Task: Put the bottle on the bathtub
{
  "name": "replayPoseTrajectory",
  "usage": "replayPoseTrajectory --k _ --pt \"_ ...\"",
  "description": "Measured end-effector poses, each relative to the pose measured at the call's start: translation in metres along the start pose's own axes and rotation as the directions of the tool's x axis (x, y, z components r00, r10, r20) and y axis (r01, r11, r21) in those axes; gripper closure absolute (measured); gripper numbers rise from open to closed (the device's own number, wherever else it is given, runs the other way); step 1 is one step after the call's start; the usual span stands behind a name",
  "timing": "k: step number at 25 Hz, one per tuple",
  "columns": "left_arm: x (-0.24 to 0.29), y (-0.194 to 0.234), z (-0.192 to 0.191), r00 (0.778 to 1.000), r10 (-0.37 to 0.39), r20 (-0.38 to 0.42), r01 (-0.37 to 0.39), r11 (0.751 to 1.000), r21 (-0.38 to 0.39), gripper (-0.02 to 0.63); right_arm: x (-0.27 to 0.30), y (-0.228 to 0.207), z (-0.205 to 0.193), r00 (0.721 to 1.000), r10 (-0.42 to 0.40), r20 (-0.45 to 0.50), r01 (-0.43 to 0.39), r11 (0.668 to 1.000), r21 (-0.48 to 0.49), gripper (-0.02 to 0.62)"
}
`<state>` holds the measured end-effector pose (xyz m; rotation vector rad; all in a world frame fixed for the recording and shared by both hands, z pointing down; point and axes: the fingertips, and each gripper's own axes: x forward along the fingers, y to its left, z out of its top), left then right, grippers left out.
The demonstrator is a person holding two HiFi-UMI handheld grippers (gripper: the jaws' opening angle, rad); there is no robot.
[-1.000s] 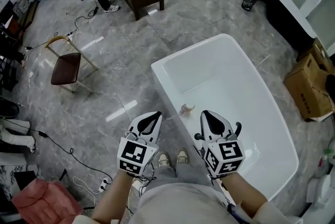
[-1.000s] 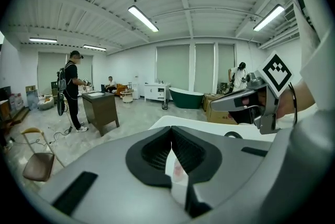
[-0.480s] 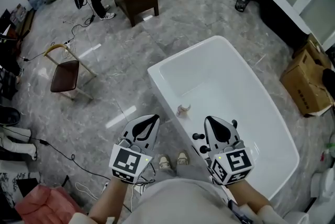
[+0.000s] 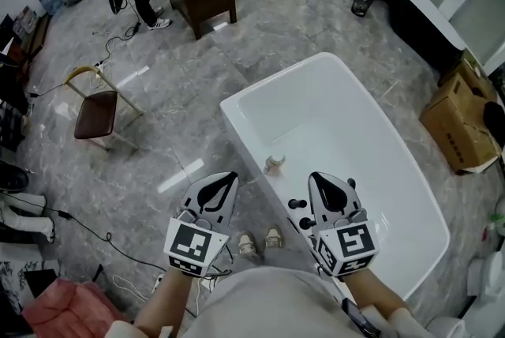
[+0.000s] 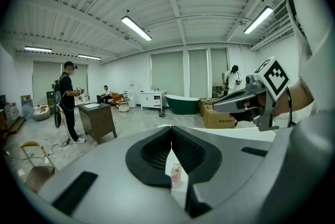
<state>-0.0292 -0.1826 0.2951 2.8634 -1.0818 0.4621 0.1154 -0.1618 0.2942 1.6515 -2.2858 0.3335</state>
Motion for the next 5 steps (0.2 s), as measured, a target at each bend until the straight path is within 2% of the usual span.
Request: replayPoseTrajectory --k 5 --pt "-0.0021 0.0028 0.0086 1.0 -0.004 0.012 0.004 1.0 0.009 0.586 0.0017 0.003 0.0018 1.0 -0.005 -0.004 0.005 1.0 -0.003 0.568"
